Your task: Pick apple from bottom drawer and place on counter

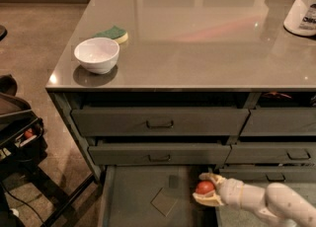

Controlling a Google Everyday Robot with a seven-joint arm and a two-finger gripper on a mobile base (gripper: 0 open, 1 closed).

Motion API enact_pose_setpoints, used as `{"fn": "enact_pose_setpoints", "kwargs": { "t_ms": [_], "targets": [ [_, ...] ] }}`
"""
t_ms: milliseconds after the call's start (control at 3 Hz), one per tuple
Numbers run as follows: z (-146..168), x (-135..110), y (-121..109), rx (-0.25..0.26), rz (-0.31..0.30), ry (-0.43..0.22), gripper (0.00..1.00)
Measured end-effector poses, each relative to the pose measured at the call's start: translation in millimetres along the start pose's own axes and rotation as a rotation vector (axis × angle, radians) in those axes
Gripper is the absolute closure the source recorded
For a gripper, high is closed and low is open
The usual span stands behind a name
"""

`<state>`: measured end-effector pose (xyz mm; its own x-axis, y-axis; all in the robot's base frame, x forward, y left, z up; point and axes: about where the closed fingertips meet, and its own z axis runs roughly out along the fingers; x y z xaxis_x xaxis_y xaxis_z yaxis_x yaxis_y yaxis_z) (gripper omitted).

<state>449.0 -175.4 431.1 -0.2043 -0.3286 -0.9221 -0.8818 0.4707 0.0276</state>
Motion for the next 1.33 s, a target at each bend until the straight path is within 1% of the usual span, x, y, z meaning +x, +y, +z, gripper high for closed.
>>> {"fn": "enact_pose_setpoints", "kwargs": {
  "t_ms": [333,667,1000,1333],
  "targets": [
    [-41,-77,19,0.02,-0.118,0.011,1.0],
    [-90,-163,17,0.091,-0.247,0.022,1.0],
    [-101,-184,16,0.108,-0.294,0.051,1.0],
    [-100,-183,16,0.106,-0.292,0.05,1.0]
  ]
}}
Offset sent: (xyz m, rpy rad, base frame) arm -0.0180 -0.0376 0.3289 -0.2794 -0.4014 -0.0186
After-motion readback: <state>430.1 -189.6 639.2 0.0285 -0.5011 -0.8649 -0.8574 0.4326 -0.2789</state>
